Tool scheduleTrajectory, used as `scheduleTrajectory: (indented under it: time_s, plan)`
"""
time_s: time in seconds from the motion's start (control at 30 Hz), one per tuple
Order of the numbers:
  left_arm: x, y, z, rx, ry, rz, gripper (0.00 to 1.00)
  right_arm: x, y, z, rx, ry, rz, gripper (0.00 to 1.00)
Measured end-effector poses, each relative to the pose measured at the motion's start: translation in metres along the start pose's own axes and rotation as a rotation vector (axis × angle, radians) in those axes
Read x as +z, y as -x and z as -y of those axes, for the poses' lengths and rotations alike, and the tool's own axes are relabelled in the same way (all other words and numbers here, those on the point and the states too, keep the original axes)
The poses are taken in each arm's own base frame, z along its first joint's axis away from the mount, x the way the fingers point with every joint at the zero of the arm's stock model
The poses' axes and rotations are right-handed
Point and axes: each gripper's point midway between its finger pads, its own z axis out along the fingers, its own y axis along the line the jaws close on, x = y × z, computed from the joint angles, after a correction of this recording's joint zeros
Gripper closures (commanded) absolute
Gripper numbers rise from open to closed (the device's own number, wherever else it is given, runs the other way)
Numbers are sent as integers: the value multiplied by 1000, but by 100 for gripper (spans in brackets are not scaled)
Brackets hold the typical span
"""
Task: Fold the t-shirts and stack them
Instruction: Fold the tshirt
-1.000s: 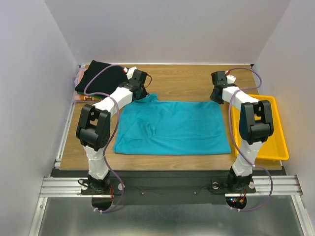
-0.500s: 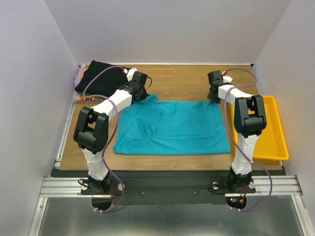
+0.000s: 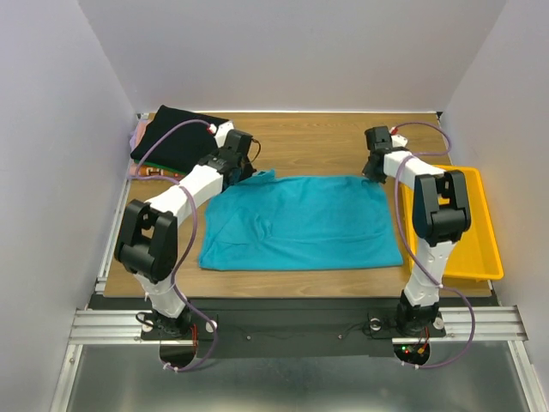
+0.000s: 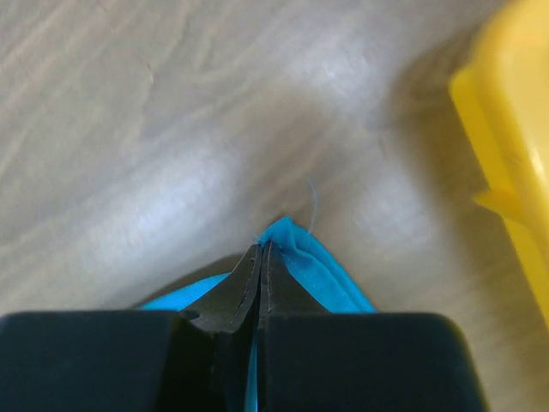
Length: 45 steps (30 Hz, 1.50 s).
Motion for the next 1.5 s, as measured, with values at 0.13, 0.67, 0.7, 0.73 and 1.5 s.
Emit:
scheduleTrajectory:
  time_s: [0.13, 0.67, 0.7, 0.73, 1.5]
  plan:
    - [-21, -7, -4, -16, -18, 9, 100, -23, -4, 13, -7, 11, 7, 100]
    - [-80, -66, -45, -117, -54, -15, 100, -92, -34, 50, 6, 128, 11, 100]
    - [-85, -68, -49, -128, -59, -11, 100, -96, -36, 52, 6, 135, 11, 100]
    - [-91, -70, -52, -138, -64, -8, 100, -99, -38, 55, 3, 143, 11, 100]
    - [-127, -149, -94, -251, -140, -96, 81, -113, -75, 83, -34, 166, -21, 93]
